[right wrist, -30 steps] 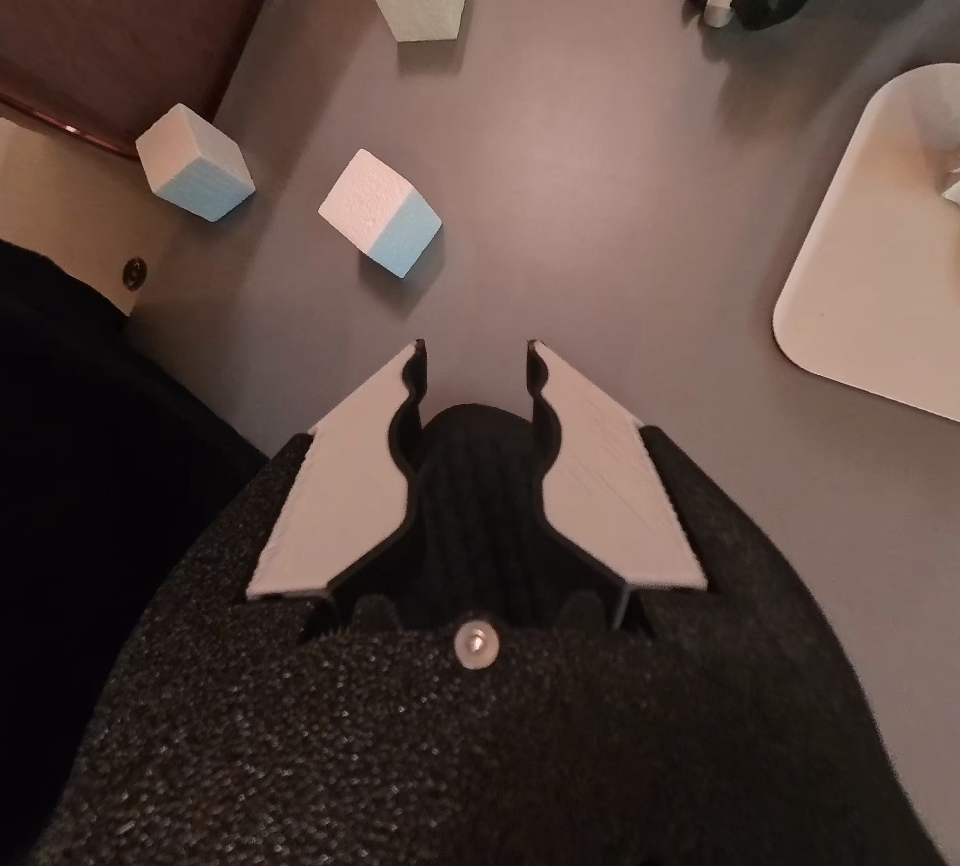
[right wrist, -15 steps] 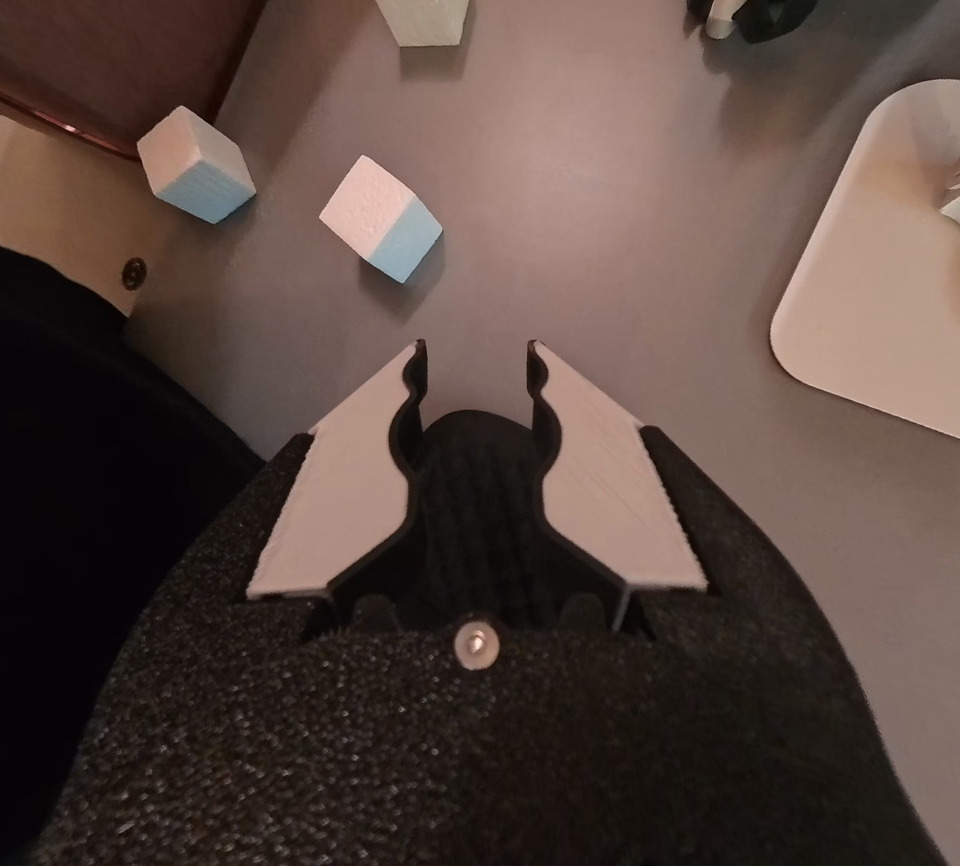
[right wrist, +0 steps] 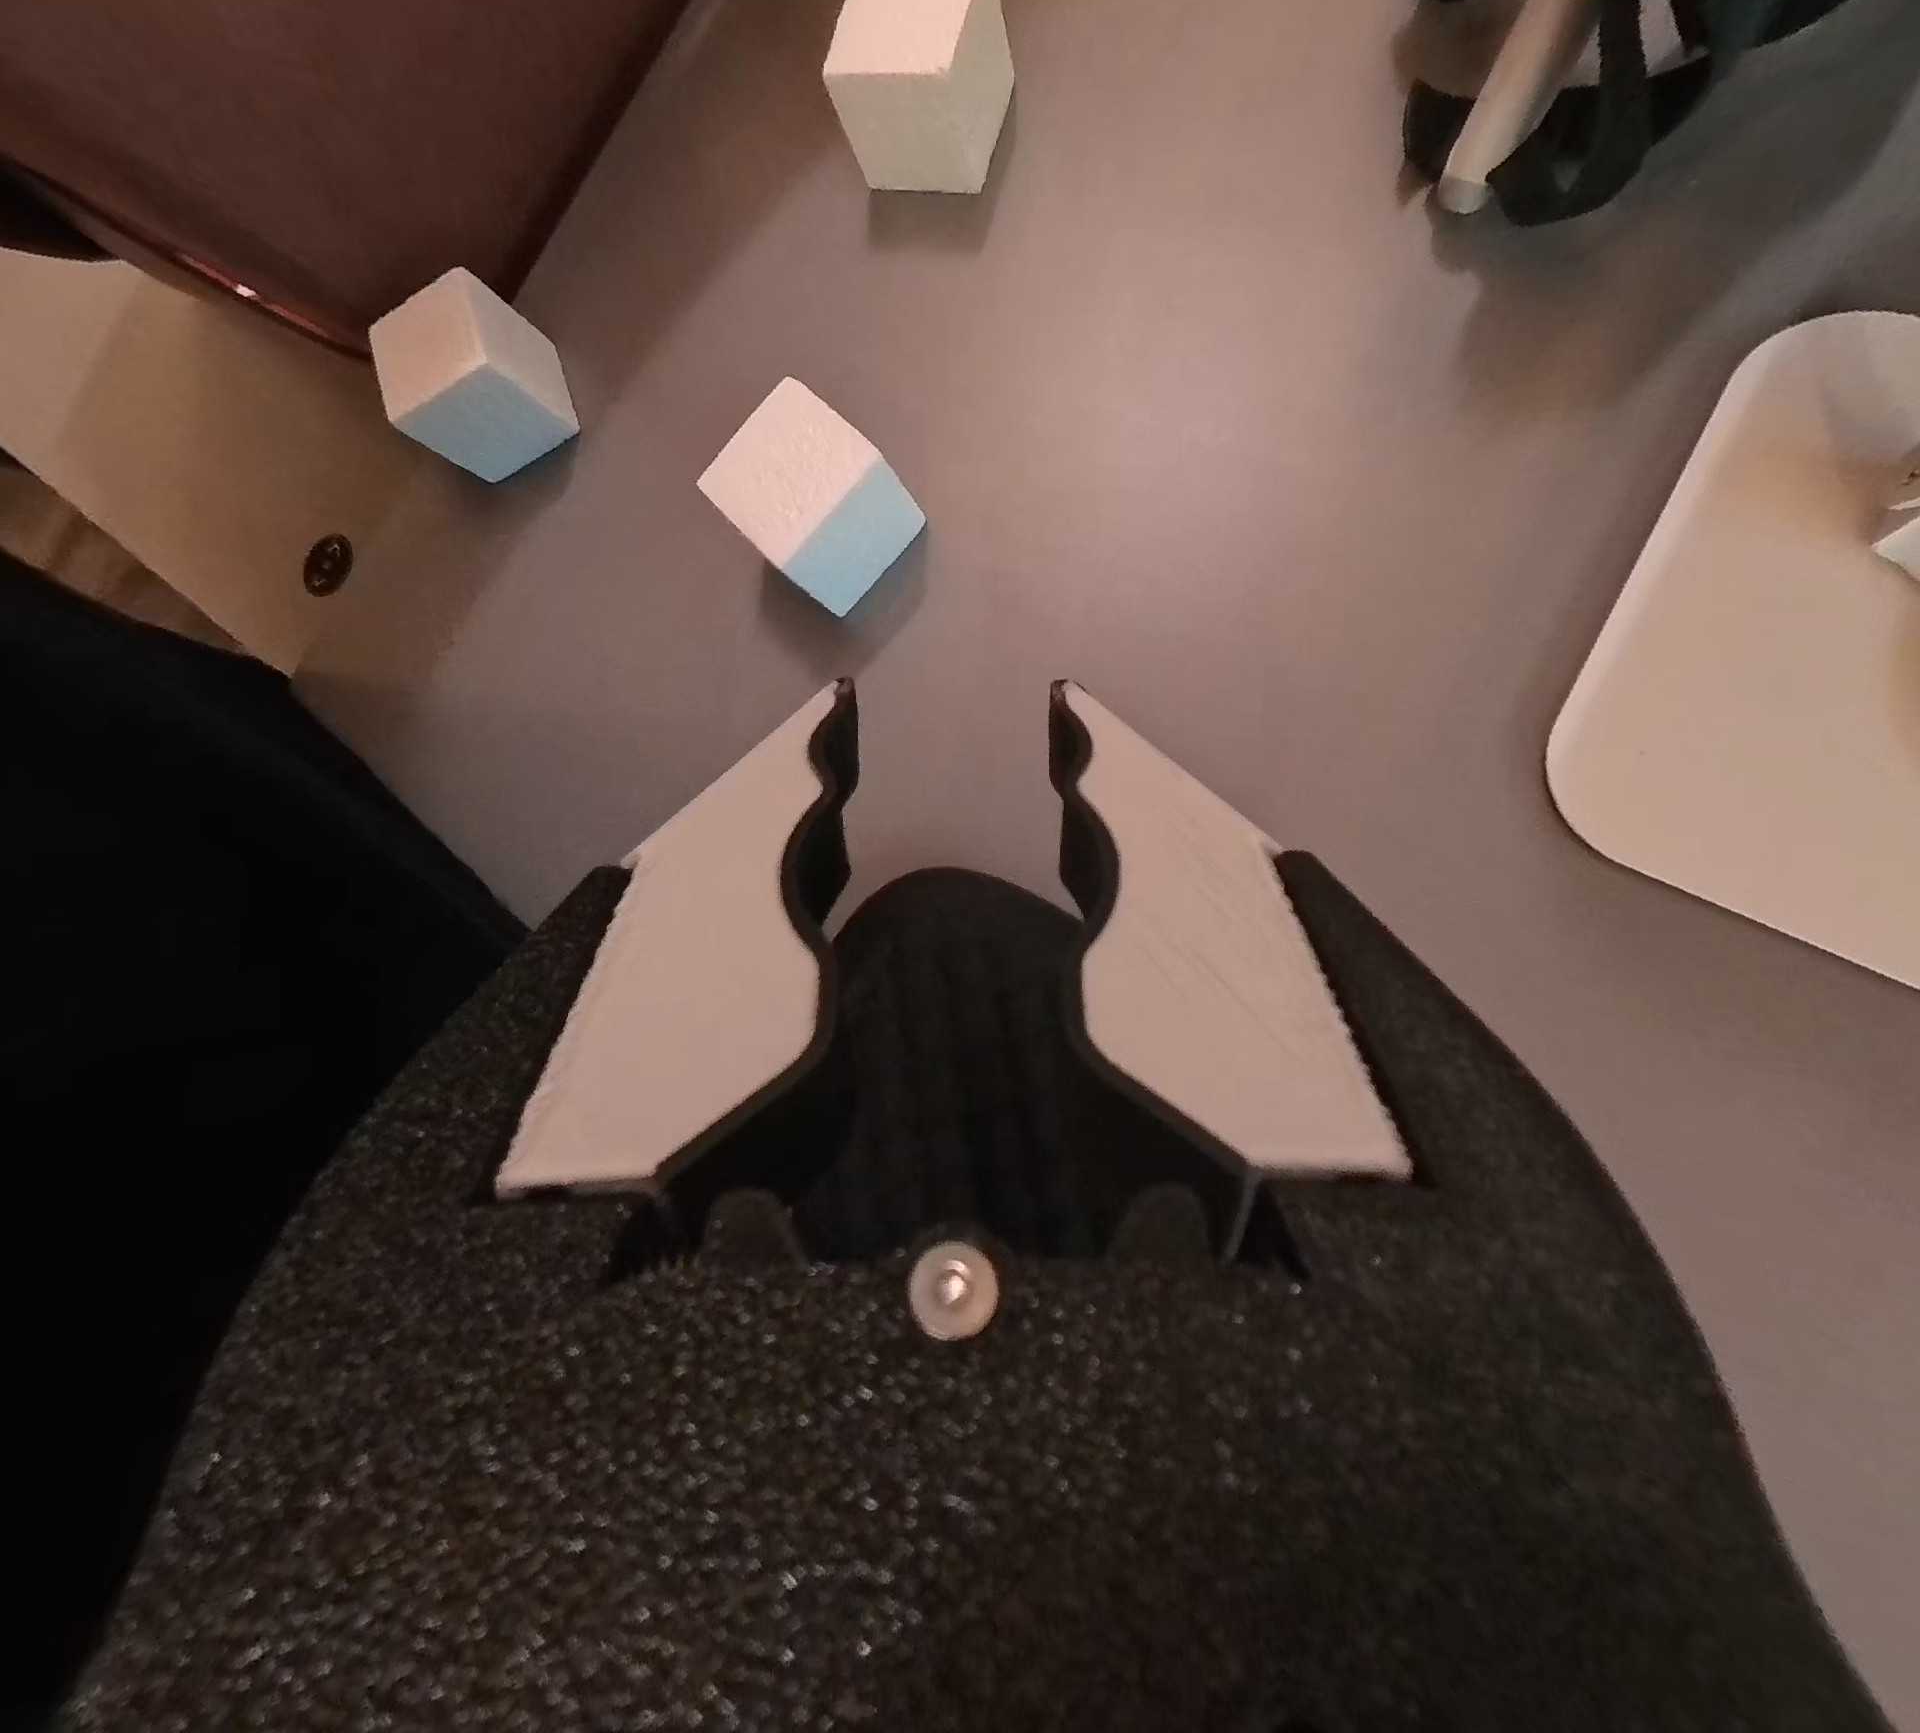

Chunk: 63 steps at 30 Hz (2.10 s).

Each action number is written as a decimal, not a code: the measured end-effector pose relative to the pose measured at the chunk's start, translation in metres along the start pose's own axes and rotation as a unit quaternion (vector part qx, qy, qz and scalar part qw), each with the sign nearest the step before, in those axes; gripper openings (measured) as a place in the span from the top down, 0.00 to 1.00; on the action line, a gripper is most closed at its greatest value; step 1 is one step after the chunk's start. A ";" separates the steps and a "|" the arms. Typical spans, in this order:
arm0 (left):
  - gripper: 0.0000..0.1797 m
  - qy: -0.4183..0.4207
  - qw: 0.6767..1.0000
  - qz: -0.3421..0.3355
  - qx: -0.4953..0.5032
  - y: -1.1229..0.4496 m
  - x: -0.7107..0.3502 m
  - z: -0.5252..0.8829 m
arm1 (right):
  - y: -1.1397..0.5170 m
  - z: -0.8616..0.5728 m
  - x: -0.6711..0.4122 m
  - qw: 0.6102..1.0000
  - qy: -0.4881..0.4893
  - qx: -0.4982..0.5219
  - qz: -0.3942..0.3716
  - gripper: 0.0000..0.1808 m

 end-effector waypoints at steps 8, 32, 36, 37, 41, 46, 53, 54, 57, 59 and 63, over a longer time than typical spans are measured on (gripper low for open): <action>0.68 -0.048 0.997 -0.042 -0.043 0.046 0.006 0.014 | 0.014 -0.001 0.011 1.000 -0.015 0.011 -0.017 0.82; 0.68 -0.175 0.953 -0.132 -0.208 0.199 -0.055 0.103 | 0.019 0.003 0.026 0.999 -0.036 0.036 0.004 0.82; 0.67 -0.193 0.952 -0.086 -0.222 0.195 -0.062 0.106 | 0.020 0.001 0.025 0.998 -0.042 0.040 0.001 0.82; 0.67 -0.195 0.953 -0.083 -0.217 0.193 -0.064 0.105 | 0.020 0.000 0.025 0.998 -0.042 0.040 0.001 0.82; 0.67 -0.197 0.957 -0.080 -0.199 0.189 -0.069 0.100 | 0.022 -0.001 0.027 0.998 -0.043 0.042 0.004 0.82; 0.67 -0.196 0.959 -0.076 -0.189 0.181 -0.071 0.097 | 0.024 -0.002 0.029 0.998 -0.045 0.042 0.004 0.82; 0.62 -0.182 0.961 -0.089 -0.188 0.179 -0.075 0.100 | 0.026 -0.002 0.029 0.998 -0.045 0.044 0.003 0.82; 0.63 -0.181 0.960 -0.094 -0.191 0.181 -0.075 0.101 | 0.026 -0.002 0.029 0.998 -0.046 0.044 0.002 0.82; 0.66 -0.180 0.958 -0.113 -0.190 0.184 -0.079 0.100 | 0.026 -0.002 0.031 0.998 -0.048 0.044 0.003 0.82; 0.65 -0.178 0.958 -0.115 -0.195 0.183 -0.080 0.100 | 0.025 -0.001 0.030 0.998 -0.046 0.044 0.004 0.82; 0.61 -0.185 0.955 -0.112 -0.204 0.181 -0.079 0.099 | 0.026 0.000 0.030 0.998 -0.044 0.046 0.005 0.82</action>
Point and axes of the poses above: each gripper's, where its closed fingertips meet, y back along the fingers, x out of its underside, z = x × y across the jaws, the point moved 2 cm from there along y, back along the fingers, and after that the axes turned 9 degrees about -x, right-handed, at the moved point
